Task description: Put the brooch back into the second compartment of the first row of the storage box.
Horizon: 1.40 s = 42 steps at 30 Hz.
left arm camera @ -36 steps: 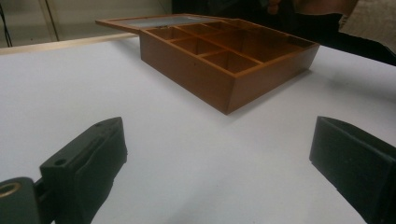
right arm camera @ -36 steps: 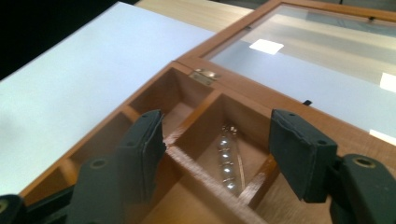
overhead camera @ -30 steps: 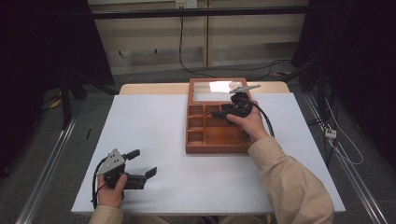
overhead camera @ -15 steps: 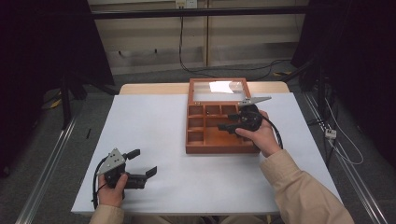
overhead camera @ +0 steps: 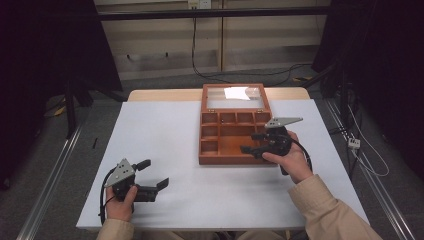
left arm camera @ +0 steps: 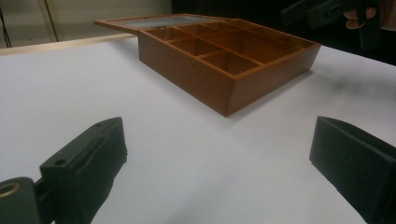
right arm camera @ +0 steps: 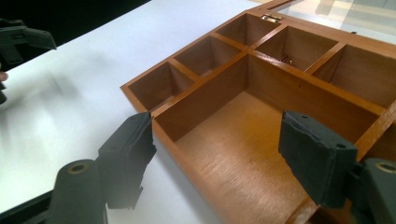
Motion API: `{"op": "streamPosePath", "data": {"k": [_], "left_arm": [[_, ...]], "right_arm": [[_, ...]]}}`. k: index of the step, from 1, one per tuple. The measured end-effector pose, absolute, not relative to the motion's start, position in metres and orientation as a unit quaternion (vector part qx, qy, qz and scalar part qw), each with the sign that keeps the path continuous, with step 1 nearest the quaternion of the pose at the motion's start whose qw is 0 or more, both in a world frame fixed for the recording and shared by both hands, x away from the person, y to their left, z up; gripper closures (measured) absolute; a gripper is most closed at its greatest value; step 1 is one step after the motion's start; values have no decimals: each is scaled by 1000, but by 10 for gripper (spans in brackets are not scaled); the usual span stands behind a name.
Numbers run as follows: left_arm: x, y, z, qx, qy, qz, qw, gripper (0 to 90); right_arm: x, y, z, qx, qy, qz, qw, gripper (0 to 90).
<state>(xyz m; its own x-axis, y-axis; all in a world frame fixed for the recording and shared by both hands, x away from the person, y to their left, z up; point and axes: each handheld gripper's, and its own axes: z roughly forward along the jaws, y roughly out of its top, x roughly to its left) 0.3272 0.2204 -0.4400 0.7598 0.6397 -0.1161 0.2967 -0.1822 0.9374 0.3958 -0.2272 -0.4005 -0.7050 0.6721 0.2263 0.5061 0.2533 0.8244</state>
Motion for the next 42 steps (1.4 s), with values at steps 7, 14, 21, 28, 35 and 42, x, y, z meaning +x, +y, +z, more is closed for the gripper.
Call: {"op": "streamPosePath", "data": {"k": [7,14,21,28,35,42], "left_arm": [[327,220,-440,754,311,154,558,37],[327,219,-440,755,309,153,558,37],[327,219,-440,756,309,153,557,37],[326,219,-440,756,308,153,557,37],[326,218,-440,756,308,153,557,38],[326,218,-440,757,307,153,555,38]], "right_arm": [[382,-233,-405,372,789,481,89,252],[370,-235,-407,366,792,479,96,252],[356,-240,-412,365,792,478,105,252],[340,-247,-416,361,789,486,106,253],[329,-254,-417,357,787,491,108,254],[319,-263,-419,356,785,495,112,253]]}}
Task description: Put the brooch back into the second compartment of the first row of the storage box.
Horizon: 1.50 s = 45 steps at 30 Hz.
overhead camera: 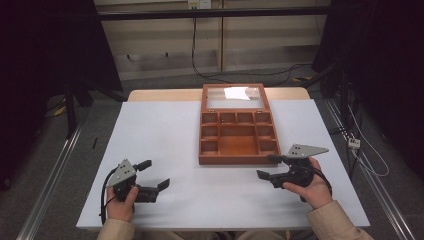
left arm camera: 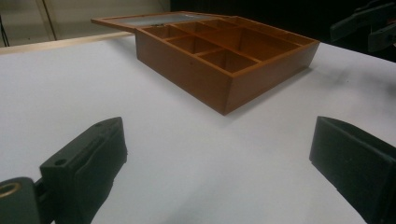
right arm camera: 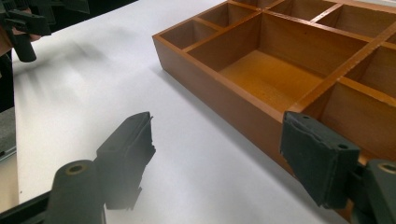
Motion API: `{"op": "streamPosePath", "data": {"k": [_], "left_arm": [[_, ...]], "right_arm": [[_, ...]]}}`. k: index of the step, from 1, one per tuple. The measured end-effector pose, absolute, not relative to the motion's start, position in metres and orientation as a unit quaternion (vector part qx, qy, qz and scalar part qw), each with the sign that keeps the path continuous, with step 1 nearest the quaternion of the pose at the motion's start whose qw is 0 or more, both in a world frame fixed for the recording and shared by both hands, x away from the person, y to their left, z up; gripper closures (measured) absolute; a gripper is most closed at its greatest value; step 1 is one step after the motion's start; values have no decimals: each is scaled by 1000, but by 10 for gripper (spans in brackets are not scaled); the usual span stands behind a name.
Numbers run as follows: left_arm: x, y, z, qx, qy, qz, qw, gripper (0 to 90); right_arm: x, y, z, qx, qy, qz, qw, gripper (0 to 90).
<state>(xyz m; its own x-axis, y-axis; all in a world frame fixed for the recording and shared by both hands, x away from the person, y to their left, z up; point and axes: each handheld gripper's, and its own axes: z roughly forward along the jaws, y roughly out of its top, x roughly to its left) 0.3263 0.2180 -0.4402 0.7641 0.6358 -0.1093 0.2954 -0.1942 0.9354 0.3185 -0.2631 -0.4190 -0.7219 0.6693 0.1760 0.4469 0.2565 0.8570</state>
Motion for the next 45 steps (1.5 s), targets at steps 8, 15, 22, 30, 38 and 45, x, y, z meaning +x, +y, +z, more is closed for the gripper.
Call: {"op": "streamPosePath", "data": {"k": [8,15,22,30,38,45], "left_arm": [[326,218,-440,758,307,153,555,37],[327,218,-440,758,308,151,554,37],[327,218,-441,759,308,152,553,37],[327,218,-440,759,308,152,553,37],[326,217,-441,760,306,152,552,37],[327,218,-441,760,307,153,552,37]], "right_arm": [[309,-276,-426,364,783,491,117,253],[303,-285,-434,373,779,489,121,253],[299,-294,-442,378,777,487,127,253],[295,-302,-446,384,774,486,133,253],[292,-309,-449,389,769,489,136,252],[293,-307,-449,387,770,487,140,250]]}}
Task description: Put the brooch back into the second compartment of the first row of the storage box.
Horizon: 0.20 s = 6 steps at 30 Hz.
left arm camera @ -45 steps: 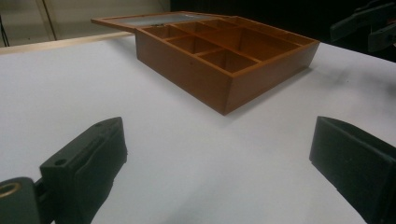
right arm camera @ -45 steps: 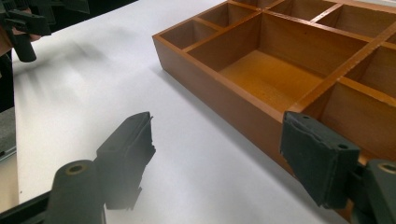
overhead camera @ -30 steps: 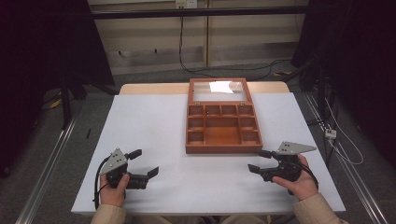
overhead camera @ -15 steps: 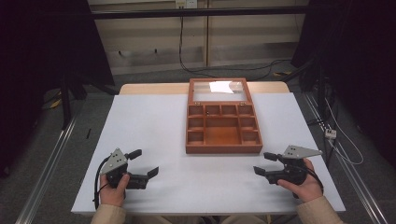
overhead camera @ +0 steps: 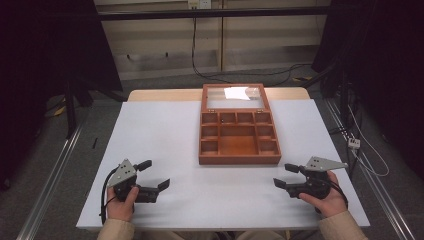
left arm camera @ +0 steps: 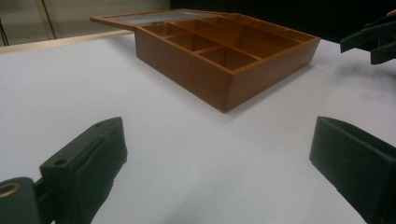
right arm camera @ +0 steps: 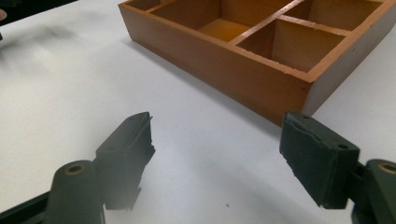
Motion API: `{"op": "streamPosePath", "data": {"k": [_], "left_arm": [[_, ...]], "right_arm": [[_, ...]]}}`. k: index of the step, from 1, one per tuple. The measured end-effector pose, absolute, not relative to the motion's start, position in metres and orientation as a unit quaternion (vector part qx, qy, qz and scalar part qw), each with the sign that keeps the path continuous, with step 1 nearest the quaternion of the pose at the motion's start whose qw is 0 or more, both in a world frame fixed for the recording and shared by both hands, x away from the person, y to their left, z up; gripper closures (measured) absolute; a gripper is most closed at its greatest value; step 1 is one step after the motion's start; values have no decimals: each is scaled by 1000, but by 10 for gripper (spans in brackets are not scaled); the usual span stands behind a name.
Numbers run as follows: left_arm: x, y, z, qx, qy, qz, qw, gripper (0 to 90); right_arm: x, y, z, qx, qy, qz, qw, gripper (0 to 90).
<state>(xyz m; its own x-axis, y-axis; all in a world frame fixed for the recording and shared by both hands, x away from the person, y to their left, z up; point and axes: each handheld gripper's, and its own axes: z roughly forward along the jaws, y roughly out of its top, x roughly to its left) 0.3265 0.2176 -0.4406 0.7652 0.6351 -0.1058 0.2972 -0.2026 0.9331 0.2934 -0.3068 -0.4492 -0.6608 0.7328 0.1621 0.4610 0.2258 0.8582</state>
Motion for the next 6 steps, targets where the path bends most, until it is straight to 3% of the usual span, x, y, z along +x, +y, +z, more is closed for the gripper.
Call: {"op": "streamPosePath", "data": {"k": [6], "left_arm": [[327,218,-440,760,306,153,552,38]], "right_arm": [[295,-304,-451,387,775,479,142,248]]}}
